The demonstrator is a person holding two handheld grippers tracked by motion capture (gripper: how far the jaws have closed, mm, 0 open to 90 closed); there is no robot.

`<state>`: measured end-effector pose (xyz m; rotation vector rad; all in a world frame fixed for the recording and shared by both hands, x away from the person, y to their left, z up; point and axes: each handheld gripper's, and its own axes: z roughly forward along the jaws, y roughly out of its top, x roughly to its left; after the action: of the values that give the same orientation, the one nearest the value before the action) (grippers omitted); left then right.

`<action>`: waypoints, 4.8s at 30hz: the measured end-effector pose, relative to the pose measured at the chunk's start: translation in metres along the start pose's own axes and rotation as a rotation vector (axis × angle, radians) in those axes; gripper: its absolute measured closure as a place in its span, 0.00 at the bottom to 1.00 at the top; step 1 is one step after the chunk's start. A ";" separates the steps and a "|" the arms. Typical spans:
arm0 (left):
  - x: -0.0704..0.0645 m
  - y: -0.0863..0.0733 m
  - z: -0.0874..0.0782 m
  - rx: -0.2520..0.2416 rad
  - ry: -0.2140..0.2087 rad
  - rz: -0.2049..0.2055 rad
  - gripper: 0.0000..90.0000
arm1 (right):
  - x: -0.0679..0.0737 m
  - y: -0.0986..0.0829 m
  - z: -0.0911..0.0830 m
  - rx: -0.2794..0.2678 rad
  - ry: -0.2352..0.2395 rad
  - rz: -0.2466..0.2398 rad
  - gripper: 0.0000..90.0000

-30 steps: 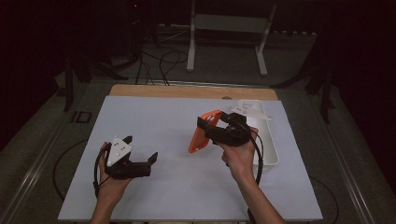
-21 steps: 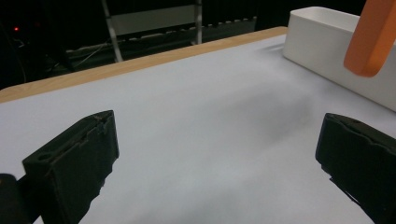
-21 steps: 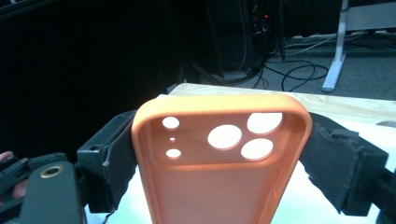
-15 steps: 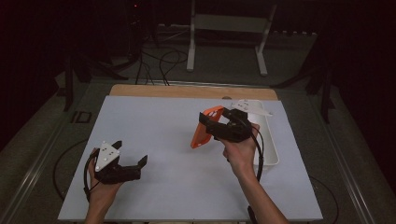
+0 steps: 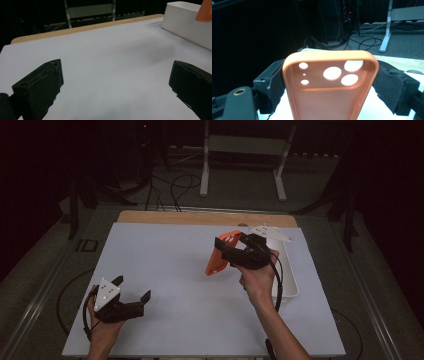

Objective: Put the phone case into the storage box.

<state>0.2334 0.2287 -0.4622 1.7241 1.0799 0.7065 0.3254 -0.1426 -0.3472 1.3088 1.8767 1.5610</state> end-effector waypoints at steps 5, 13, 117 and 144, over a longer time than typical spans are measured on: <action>0.004 -0.007 -0.003 -0.003 0.011 -0.009 0.00 | -0.002 0.000 0.001 -0.002 -0.008 -0.003 0.19; 0.005 -0.014 -0.006 -0.005 0.035 -0.015 0.00 | -0.007 0.001 0.003 0.002 -0.025 0.001 0.19; 0.008 -0.024 -0.007 0.002 0.077 -0.017 0.00 | -0.066 0.054 0.017 -0.039 -0.279 -0.018 0.19; 0.008 -0.023 -0.007 0.001 0.078 -0.019 0.00 | -0.090 0.058 0.018 -0.044 -0.359 0.009 0.19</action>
<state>0.2227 0.2429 -0.4811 1.6966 1.1492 0.7669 0.4079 -0.2091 -0.3240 1.4655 1.6068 1.2618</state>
